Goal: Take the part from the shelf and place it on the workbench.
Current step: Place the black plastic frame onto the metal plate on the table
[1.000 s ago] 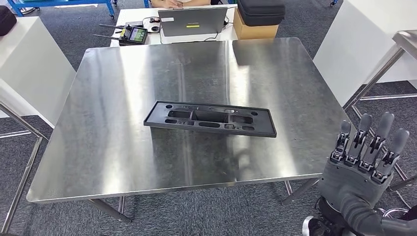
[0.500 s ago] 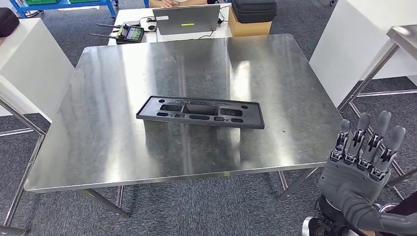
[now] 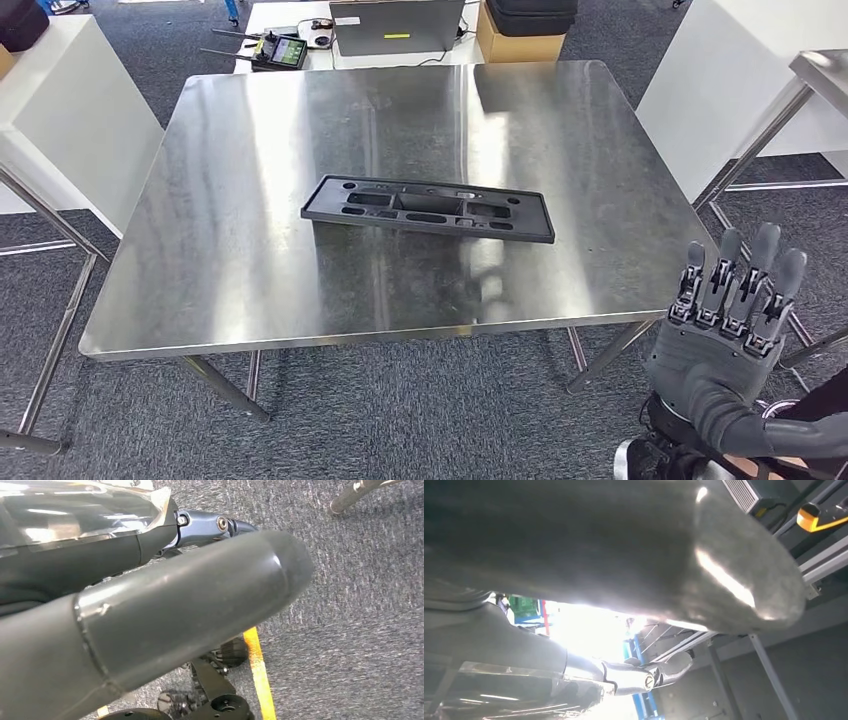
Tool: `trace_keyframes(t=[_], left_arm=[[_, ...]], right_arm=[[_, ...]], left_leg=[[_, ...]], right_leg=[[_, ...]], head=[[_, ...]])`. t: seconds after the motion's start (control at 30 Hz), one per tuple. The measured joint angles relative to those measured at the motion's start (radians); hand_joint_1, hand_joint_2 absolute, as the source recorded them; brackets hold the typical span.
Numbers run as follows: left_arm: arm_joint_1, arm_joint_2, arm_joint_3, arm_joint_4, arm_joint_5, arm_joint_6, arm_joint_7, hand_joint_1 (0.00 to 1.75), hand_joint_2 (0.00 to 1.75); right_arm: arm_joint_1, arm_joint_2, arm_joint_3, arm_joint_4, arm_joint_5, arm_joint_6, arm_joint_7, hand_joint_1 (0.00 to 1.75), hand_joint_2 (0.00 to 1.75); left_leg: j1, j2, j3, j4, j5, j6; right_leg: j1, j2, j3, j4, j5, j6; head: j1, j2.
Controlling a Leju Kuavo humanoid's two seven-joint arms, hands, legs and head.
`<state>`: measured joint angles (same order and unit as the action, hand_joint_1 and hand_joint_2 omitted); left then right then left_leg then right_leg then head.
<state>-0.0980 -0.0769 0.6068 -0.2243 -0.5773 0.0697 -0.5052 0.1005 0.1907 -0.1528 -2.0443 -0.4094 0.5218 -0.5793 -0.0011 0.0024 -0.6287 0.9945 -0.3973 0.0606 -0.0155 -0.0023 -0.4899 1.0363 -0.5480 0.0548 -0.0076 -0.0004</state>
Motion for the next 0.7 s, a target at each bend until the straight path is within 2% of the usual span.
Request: trace_keyframes(t=[0.03,0.07,0.1,0.17,0.2,0.23,0.3,0.33,0.37,0.4,0.43,0.5,0.53,0.57,0.63,0.67,0.7], left_arm=[[0.000,0.000,0.000,0.000,-0.004,-0.002,-0.001,0.00,0.00],[0.000,0.001,0.000,0.000,-0.006,-0.003,-0.001,0.00,0.00],[0.000,0.002,0.000,0.000,-0.008,-0.005,-0.001,0.00,0.00],[0.001,0.004,0.000,0.000,-0.011,-0.006,-0.001,0.00,0.00],[0.001,0.005,0.000,0.000,-0.011,-0.006,-0.001,0.00,0.00],[0.002,0.005,0.000,0.000,-0.012,-0.006,-0.001,0.00,0.00],[0.002,0.007,0.001,0.000,-0.013,-0.006,-0.001,0.00,0.00],[0.003,0.008,0.001,0.000,-0.012,-0.006,-0.001,0.00,0.00],[0.003,0.008,0.001,0.000,-0.012,-0.006,-0.001,0.00,0.00],[0.004,0.008,0.002,0.000,-0.012,-0.005,-0.001,0.00,0.00],[0.004,0.009,0.002,0.000,-0.012,-0.005,-0.001,0.00,0.00],[0.004,0.010,0.003,0.000,-0.012,-0.004,-0.001,0.00,0.00],[0.004,0.011,0.004,0.000,-0.012,-0.003,-0.001,0.00,0.00],[0.004,0.011,0.005,0.000,-0.012,-0.002,-0.001,0.00,0.00],[0.007,0.012,0.007,0.001,-0.012,-0.001,-0.001,0.00,0.00],[0.007,0.012,0.008,0.001,-0.012,0.000,-0.001,0.00,0.00],[0.007,0.012,0.008,0.001,-0.012,0.000,-0.002,0.00,0.00]], right_arm=[[0.000,0.000,0.000,0.002,0.000,-0.003,0.001,0.00,0.00],[0.001,-0.001,-0.002,0.003,0.000,-0.005,0.001,0.00,0.00],[0.001,-0.001,-0.004,0.004,0.000,-0.006,0.001,0.00,0.00],[0.001,-0.002,-0.008,0.007,0.000,-0.010,0.001,0.00,0.00],[0.002,-0.002,-0.010,0.008,0.000,-0.013,0.001,0.00,0.00],[0.003,-0.002,-0.011,0.010,-0.002,-0.015,0.001,0.00,0.00],[0.005,-0.001,-0.016,0.014,-0.005,-0.019,0.001,0.00,0.00],[0.007,-0.001,-0.017,0.016,-0.007,-0.019,0.001,0.00,0.00],[0.008,-0.001,-0.019,0.019,-0.008,-0.019,0.001,0.00,0.00],[0.010,-0.001,-0.021,0.022,-0.010,-0.019,0.001,0.00,0.00],[0.011,-0.001,-0.023,0.025,-0.012,-0.020,0.002,0.00,0.00],[0.013,-0.001,-0.027,0.029,-0.015,-0.020,0.002,0.00,0.00],[0.012,-0.001,-0.028,0.030,-0.016,-0.020,0.003,0.00,0.00],[0.012,-0.001,-0.029,0.031,-0.016,-0.020,0.003,0.00,0.00],[0.012,-0.001,-0.030,0.035,-0.019,-0.020,0.006,0.00,0.00],[0.012,-0.001,-0.031,0.037,-0.021,-0.021,0.007,0.00,0.00],[0.012,-0.001,-0.033,0.039,-0.022,-0.022,0.009,0.00,0.00]], left_leg=[[-0.001,-0.001,-0.004,0.003,0.005,-0.005],[-0.001,-0.002,-0.007,0.006,0.010,-0.010],[-0.001,-0.002,-0.008,0.006,0.015,-0.016],[0.002,-0.005,-0.013,0.010,0.017,-0.028],[0.004,-0.006,-0.020,0.025,-0.005,-0.034],[0.007,-0.006,-0.031,0.059,-0.045,-0.040],[0.014,-0.006,-0.061,0.176,-0.148,-0.051],[0.017,-0.006,-0.072,0.235,-0.181,-0.056],[0.020,-0.006,-0.073,0.271,-0.191,-0.060],[0.024,-0.005,-0.056,0.273,-0.180,-0.064],[0.028,-0.005,-0.018,0.235,-0.156,-0.067],[0.032,-0.007,0.081,0.096,-0.122,-0.070],[0.031,-0.010,0.114,0.044,-0.116,-0.066],[0.027,-0.013,0.128,0.015,-0.118,-0.062],[0.019,-0.015,0.120,0.011,-0.111,-0.046],[0.018,-0.012,0.115,0.007,-0.104,-0.037],[0.017,-0.010,0.109,0.004,-0.095,-0.025]], right_leg=[[0.002,0.002,0.027,-0.044,0.010,-0.003],[0.005,0.004,0.034,-0.063,0.012,-0.010],[0.009,0.006,0.029,-0.060,0.017,-0.017],[0.001,0.004,0.016,-0.065,0.027,-0.033],[-0.003,0.003,0.010,-0.067,0.035,-0.044],[-0.008,0.001,0.004,-0.070,0.044,-0.054],[-0.008,-0.002,-0.012,-0.068,0.061,-0.064],[-0.008,-0.002,-0.021,-0.066,0.069,-0.063],[-0.009,-0.002,-0.031,-0.063,0.077,-0.060],[-0.010,-0.002,-0.042,-0.059,0.083,-0.056],[-0.012,-0.002,-0.052,-0.054,0.087,-0.051],[-0.014,-0.002,-0.069,-0.043,0.094,-0.042],[-0.014,-0.003,-0.074,-0.040,0.098,-0.035],[-0.013,-0.003,-0.078,-0.038,0.103,-0.028],[-0.011,-0.001,-0.083,-0.041,0.116,-0.008],[-0.011,-0.001,-0.088,-0.038,0.116,-0.001],[-0.010,0.000,-0.097,-0.028,0.106,0.001]], head=[[-0.001,0.000],[0.000,0.000],[0.000,0.000],[0.002,0.000],[0.001,0.000],[-0.001,0.000],[-0.004,0.000],[-0.005,0.000],[-0.005,0.000],[-0.005,0.000],[-0.005,0.000],[-0.006,0.000],[-0.005,0.000],[-0.005,0.000],[-0.003,0.000],[-0.003,0.000],[-0.001,0.000]])
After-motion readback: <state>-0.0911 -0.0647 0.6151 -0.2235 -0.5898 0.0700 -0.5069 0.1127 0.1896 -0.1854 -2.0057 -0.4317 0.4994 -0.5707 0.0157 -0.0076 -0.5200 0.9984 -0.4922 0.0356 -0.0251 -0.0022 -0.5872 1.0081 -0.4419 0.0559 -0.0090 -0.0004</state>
